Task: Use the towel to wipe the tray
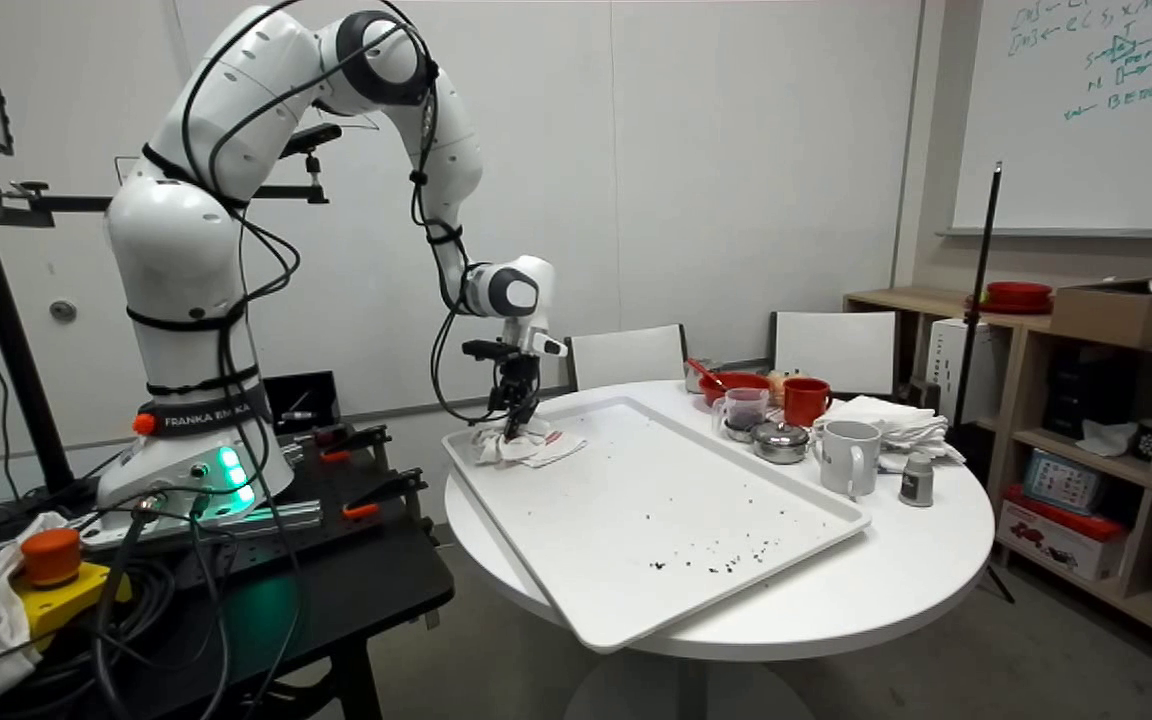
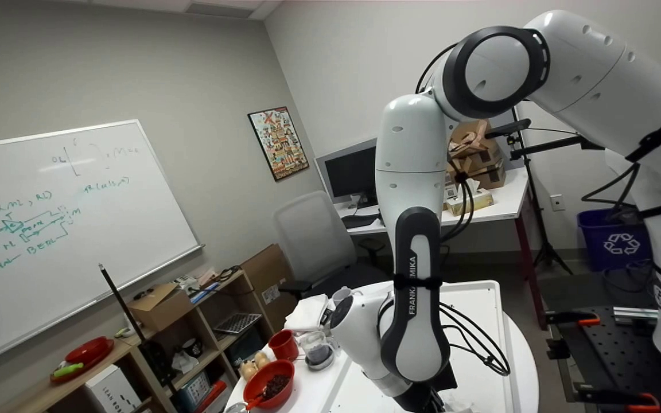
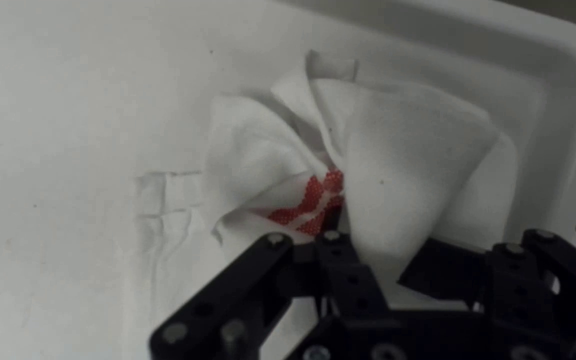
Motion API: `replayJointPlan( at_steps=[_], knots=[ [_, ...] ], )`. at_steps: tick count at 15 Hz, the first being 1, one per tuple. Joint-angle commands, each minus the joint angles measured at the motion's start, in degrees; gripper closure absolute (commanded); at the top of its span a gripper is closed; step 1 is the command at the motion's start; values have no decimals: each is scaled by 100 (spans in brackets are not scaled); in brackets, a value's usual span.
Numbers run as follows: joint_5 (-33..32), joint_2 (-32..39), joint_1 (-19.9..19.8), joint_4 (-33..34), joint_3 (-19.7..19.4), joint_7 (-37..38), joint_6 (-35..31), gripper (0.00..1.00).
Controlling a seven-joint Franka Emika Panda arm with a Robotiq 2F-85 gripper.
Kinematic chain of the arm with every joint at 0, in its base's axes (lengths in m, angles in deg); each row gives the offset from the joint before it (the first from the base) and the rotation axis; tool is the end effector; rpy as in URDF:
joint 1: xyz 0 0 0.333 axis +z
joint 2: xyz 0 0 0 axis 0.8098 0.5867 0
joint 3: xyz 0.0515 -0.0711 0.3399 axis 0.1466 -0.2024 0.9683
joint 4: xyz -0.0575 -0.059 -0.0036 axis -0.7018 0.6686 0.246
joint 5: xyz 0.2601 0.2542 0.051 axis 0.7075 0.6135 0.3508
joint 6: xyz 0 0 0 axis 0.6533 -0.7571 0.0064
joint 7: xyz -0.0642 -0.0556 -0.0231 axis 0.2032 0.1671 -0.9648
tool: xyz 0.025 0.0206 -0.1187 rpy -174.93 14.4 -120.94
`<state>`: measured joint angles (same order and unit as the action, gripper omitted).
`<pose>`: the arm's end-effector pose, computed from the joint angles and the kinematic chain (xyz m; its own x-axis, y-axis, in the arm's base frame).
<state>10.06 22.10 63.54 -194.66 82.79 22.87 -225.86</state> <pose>0.5080 0.1123 0.1140 0.9297 0.1874 -0.3171 0.2081 -0.9776 0.0324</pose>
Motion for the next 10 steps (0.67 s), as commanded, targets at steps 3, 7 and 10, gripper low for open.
replayJointPlan(
  at_steps=[3,7,10],
  knots=[
    [479,284,-644,31,151,-691,441,92],
    [787,490,-1119,183,48,-905,642,92],
    [1034,538,-1516,268,-48,-1017,715,92]
  ],
)
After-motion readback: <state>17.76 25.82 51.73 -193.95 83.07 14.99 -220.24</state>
